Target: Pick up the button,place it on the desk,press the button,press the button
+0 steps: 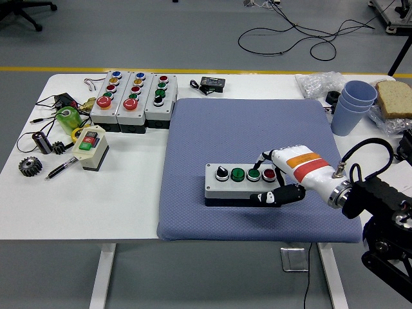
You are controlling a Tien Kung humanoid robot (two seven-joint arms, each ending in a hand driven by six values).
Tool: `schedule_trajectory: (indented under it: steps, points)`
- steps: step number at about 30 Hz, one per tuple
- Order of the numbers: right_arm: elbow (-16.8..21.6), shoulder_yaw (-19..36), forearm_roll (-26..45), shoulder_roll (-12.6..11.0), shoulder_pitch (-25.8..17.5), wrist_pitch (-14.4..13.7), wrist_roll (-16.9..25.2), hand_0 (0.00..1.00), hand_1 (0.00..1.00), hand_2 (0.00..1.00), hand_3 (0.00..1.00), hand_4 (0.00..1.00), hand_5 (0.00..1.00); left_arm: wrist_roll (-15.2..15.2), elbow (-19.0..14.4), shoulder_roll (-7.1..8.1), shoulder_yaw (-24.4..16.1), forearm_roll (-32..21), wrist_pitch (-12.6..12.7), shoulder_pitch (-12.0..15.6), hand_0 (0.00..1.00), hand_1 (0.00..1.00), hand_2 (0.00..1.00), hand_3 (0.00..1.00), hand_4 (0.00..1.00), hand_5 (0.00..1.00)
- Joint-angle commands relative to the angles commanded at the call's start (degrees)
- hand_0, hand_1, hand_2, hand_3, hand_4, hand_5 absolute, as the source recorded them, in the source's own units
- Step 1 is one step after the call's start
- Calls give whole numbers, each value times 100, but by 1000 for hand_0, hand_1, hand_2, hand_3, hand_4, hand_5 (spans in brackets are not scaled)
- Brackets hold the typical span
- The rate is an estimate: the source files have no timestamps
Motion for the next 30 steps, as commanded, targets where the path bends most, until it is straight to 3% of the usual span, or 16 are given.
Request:
schedule_trajectory:
  steps: [4, 5, 7, 10, 11, 16, 17, 20, 30]
  points:
    - [-3, 178, 833, 56, -104, -822, 176, 155, 2, 265, 653, 888, 476, 1, 0, 0, -23, 32, 0, -7, 595, 636, 670, 546, 346, 692]
    - [-17, 232, 1056, 68, -145, -1015, 289, 310, 190, 407, 646, 731, 275, 0, 0, 0, -33, 39, 2, -8, 595, 635, 669, 545, 346, 693]
    - [-61, 284, 1540, 78, -204, -1258, 491, 310, 190, 407, 646, 731, 275, 2, 0, 0, -53, 56, 5, -8, 595, 635, 669, 545, 346, 693]
    - [-112, 309, 2285, 84, -265, -1369, 602, 310, 190, 407, 646, 731, 275, 0, 0, 0, -57, 65, 6, -10, 595, 635, 669, 545, 346, 693]
    - [-158, 320, 2505, 95, -318, -1413, 643, 505, 488, 585, 644, 711, 246, -2, 0, 0, -59, 63, 9, -9, 595, 635, 670, 545, 346, 693]
    - [-200, 336, 3732, 148, -523, -1603, 930, 505, 488, 585, 644, 711, 246, -2, 0, 0, -82, 88, 11, -6, 595, 635, 670, 545, 346, 693]
    - [-196, 336, 3955, 154, -540, -1625, 968, 599, 575, 634, 644, 716, 250, -2, 0, 0, -83, 87, 12, -5, 594, 634, 670, 545, 348, 696]
    - [-156, 371, 4700, 214, -605, -1735, 1233, 599, 575, 634, 644, 716, 250, 0, 0, 0, -72, 91, 0, -8, 594, 634, 670, 545, 348, 696]
    - [-223, 618, 7097, 297, -743, -1631, 1665, 667, 625, 669, 655, 728, 257, 1, 0, 0, -61, 78, -3, -13, 594, 634, 669, 545, 347, 694]
